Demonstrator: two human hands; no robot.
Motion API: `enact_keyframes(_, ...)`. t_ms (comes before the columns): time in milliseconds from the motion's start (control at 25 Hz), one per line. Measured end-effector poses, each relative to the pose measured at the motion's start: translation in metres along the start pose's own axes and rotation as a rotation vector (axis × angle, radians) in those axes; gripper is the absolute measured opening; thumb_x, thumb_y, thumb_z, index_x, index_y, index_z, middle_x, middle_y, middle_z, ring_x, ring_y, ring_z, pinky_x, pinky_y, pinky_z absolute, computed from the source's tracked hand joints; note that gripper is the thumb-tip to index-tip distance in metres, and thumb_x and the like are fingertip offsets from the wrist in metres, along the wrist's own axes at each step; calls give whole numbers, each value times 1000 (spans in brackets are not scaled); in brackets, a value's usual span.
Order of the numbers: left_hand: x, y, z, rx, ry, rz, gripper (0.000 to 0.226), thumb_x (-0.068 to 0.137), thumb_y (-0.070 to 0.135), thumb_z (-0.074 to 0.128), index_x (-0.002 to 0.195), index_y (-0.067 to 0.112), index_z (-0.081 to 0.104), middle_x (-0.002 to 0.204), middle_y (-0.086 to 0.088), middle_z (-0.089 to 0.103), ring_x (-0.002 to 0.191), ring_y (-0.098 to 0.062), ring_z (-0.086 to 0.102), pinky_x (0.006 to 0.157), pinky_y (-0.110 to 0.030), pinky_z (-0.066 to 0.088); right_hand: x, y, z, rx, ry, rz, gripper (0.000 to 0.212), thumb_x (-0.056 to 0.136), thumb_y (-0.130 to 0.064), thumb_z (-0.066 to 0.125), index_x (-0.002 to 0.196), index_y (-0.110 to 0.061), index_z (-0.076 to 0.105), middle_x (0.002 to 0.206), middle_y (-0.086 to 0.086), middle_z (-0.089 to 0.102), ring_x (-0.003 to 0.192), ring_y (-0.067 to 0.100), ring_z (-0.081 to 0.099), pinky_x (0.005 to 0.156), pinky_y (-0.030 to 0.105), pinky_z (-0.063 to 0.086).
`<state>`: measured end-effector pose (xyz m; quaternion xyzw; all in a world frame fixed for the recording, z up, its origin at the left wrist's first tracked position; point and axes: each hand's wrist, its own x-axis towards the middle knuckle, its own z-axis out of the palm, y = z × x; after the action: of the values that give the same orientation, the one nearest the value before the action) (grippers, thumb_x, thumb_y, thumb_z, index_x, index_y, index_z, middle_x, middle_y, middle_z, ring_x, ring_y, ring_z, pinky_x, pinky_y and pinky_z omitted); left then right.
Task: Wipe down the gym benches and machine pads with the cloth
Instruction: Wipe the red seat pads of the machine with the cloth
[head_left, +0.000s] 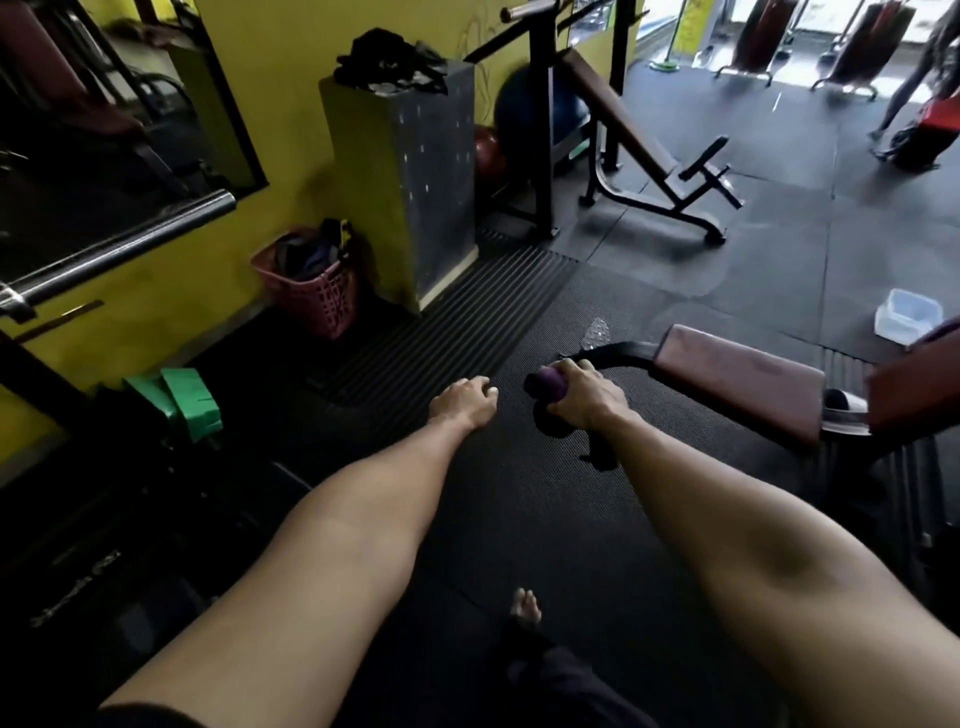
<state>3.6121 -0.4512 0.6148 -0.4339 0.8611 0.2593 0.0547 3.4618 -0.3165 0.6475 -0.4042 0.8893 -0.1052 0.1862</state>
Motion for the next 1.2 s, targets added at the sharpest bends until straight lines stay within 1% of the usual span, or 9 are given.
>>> enact_keyframes(120, 76, 10, -15, 17, -2, -6, 53, 103, 47, 35, 151, 28, 41, 153, -6, 45, 139, -28, 44, 109, -45, 37, 80, 3, -12, 3, 6, -20, 63, 81, -39, 73, 139, -34, 47, 133, 1, 50, 118, 30, 60, 93, 42, 51)
enact_keyframes(280, 173, 35, -48, 11, 5, -17, 52, 103, 47, 35, 151, 28, 41, 154, -6, 44, 139, -28, 44, 109, -45, 37, 180, 7, -43, 9, -13, -32, 61, 82, -40, 72, 137, -33, 47, 134, 2, 50, 116, 33, 60, 95, 44, 51)
enact_keyframes(440, 267, 63, -85, -13, 14, -19, 53, 102, 47, 35, 151, 28, 42, 153, -6, 45, 139, -28, 44, 109, -44, 37, 269, 8, -84, 28, 17, -24, 66, 81, -43, 75, 139, -36, 47, 132, 0, 51, 114, 31, 60, 94, 44, 50)
enact_keyframes(520, 309, 76, -96, 6, 0, -2, 53, 102, 47, 35, 152, 28, 41, 154, -5, 44, 139, -28, 44, 109, -44, 37, 309, 12, -97, 30, 5, -14, 67, 79, -45, 76, 139, -37, 47, 133, 0, 51, 115, 31, 60, 95, 44, 50)
enact_keyframes(640, 384, 96, -114, 26, -12, 51, 53, 103, 46, 35, 152, 27, 40, 154, -6, 44, 140, -28, 43, 109, -44, 38, 375, 20, -113, 39, 24, 46, 68, 78, -47, 78, 138, -37, 47, 134, 0, 50, 117, 31, 59, 93, 43, 50)
enact_keyframes(800, 489, 117, -134, 64, -28, 141, 53, 103, 46, 35, 152, 26, 41, 154, -6, 45, 139, -28, 43, 109, -44, 38, 464, 29, -129, 66, 53, 122, 64, 82, -44, 77, 138, -34, 48, 134, 1, 51, 117, 31, 59, 90, 40, 45)
enact_keyframes(920, 562, 130, -161, 85, -65, 197, 53, 103, 45, 35, 152, 25, 40, 154, -6, 45, 140, -27, 43, 108, -43, 37, 527, 29, -148, 97, 87, 196, 67, 80, -49, 77, 138, -34, 48, 134, 0, 51, 117, 30, 59, 88, 39, 46)
enact_keyframes(1040, 634, 146, -183, 132, -80, 231, 52, 103, 46, 34, 151, 26, 42, 154, -5, 45, 140, -27, 43, 109, -43, 37, 583, 26, -169, 139, 130, 264, 68, 78, -53, 76, 138, -35, 48, 133, 1, 51, 118, 31, 59, 94, 40, 47)
enact_keyframes(1200, 718, 184, -195, 157, -128, 294, 53, 104, 50, 31, 150, 28, 43, 153, -5, 46, 139, -26, 44, 109, -43, 38, 653, 38, -189, 135, 104, 339, 68, 79, -53, 75, 138, -35, 46, 132, 2, 51, 116, 31, 60, 95, 42, 51)
